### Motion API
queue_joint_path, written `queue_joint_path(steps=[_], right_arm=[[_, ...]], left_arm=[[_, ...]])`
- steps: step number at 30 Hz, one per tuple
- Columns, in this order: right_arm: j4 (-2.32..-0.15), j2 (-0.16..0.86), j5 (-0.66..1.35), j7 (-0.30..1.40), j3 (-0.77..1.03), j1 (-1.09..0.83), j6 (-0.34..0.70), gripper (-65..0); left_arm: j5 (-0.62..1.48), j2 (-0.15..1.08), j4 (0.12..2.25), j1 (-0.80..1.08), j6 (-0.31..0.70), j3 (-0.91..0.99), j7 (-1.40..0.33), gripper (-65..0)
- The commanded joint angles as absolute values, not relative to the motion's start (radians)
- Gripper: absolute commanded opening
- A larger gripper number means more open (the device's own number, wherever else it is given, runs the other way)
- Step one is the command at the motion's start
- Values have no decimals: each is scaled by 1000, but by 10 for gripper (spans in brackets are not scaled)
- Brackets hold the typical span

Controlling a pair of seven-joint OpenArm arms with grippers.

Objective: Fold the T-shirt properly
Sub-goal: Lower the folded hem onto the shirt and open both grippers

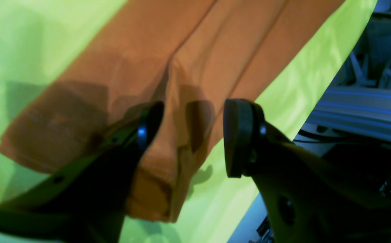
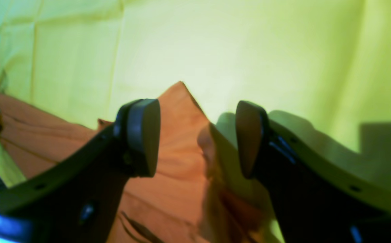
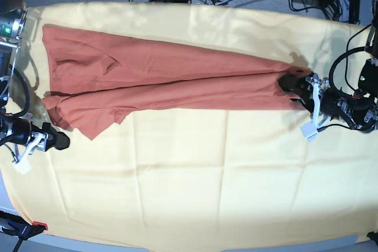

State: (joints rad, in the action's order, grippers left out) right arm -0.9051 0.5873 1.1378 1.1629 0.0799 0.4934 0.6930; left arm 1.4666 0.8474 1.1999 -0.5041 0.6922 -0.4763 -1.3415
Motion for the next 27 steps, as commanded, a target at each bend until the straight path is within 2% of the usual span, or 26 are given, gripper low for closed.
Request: queue_joint_path(steps=[1,7,13,17,20,25,27], right_arm=[[-923,588,1142,1149,85,524,698,-275],[-923,504,985,1139,85,512,698,-275],[-923,474,747,996,85,479,698,-275],[-923,472,816,1020,85,447,698,-286],[-923,476,955,1110,85,444,698,-401],[-923,479,1170,1273,85,455,698,-650],[-923,480,1219,1318,85,463,698,-650]], left_arm=[[1484,867,1209,-527,698,-463,-1319,-351],[1484,867,1209,-527,698,-463,-1302,-351],[1484,867,1209,-527,698,-463,-1302,-351],[1484,867,1209,-527,698,-463,-1300,-351],[1484,867,1209,-527,698,-463,-1299,-351],[1484,867,1209,-527,698,-463,-1299,-351],[1484,867,1209,-527,698,-463,-1299,-351]])
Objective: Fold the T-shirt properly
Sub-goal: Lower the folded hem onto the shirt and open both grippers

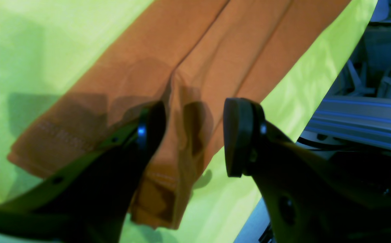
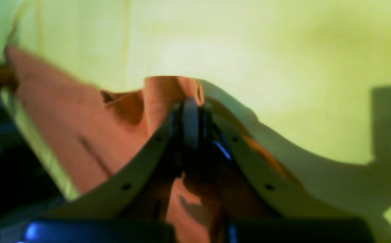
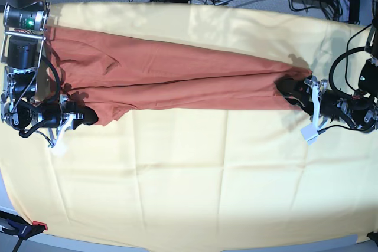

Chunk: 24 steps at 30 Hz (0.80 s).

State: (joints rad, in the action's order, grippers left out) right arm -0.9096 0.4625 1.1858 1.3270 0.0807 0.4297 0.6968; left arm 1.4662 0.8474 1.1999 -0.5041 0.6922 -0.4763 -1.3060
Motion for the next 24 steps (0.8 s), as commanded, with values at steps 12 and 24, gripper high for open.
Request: queue_joint_path(steps=[12,24], right_arm=[[-1042,515,1391,1396,85,473,698,-650],[-1369,619,1484,1396,85,262,698,-650]], left_arm=[[1484,867,1209,-527,698,-463,-1302,-351],[1484,868,1209,-527,698,-463,-1302,-351]])
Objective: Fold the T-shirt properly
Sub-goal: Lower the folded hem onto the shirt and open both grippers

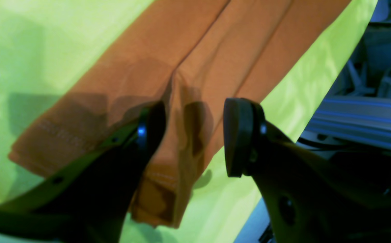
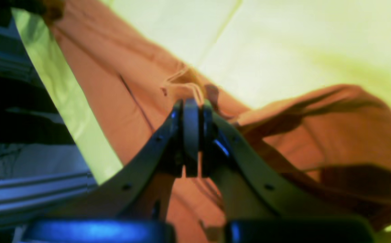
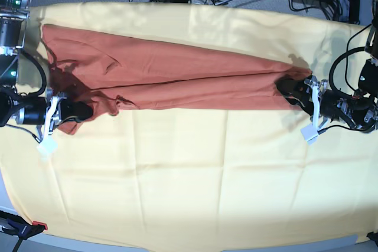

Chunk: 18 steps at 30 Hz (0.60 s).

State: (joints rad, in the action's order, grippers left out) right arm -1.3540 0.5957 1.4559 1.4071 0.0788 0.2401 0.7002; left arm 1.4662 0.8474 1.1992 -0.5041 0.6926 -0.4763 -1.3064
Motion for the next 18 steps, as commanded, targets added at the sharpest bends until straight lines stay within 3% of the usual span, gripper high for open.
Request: queue_joint_path(steps=[1,11,18], right_arm=[[-1372,622,1484,1396,85,242,698,-650],[-1373,716,1484,1396,85,126,698,-650],[-1373,722,1484,1396,85,125,698,-650]], left_arm=[[1484,867,1209,-527,698,-463,-1302,-351],[1484,868,1209,-532,698,-463,-1302,-351],[1484,868,1209,-532,698,-463,-1302,-351]])
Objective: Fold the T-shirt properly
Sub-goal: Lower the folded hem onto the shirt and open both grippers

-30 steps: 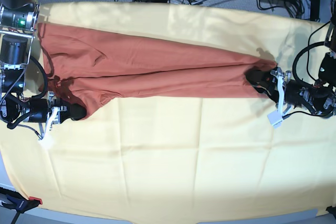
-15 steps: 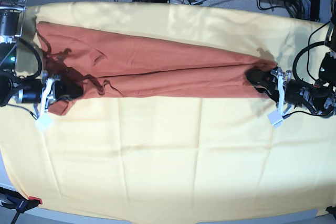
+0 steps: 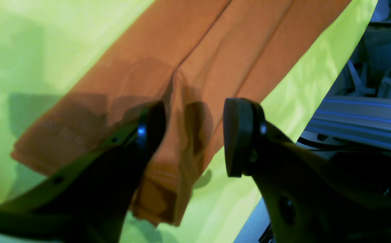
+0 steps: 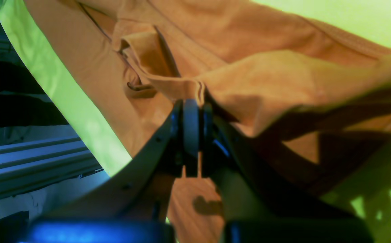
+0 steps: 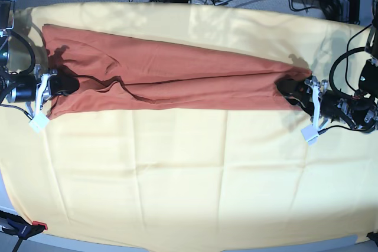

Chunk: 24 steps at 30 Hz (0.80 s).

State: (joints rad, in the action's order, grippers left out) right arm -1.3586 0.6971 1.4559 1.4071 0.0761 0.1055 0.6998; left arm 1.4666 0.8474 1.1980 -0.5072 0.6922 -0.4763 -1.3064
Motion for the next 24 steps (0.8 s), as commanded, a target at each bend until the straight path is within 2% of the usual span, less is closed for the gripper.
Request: queue_joint_path(steps=[1,10,16,22,23,24], right_arm=[[-1373,722,1484,1396,85,125,698,-650],[-1373,763,1484,1396,85,108,698,-650],[-1373,765,1484,1396,85,41,698,-650],[-1373,768,1484,1396,85,53,698,-650],[-1373,771,1484,1396,85,56,698,-607],[-1374,777,1484,1396,85,56,698,-537]], left_arm=[[1484,868,1209,-532,698,-463,-1302,-351],[1484,892,1209,-533,698,-463,-1301,-351],[1484,906,1209,-533,698,-463,-1298,-351],[1484,913,1209,-533,698,-463,-1294,-351],[1484,918,1209,-535,698,-463,-1294,-351],[1484,921,1209,-542,698,-463,-1295,-351]])
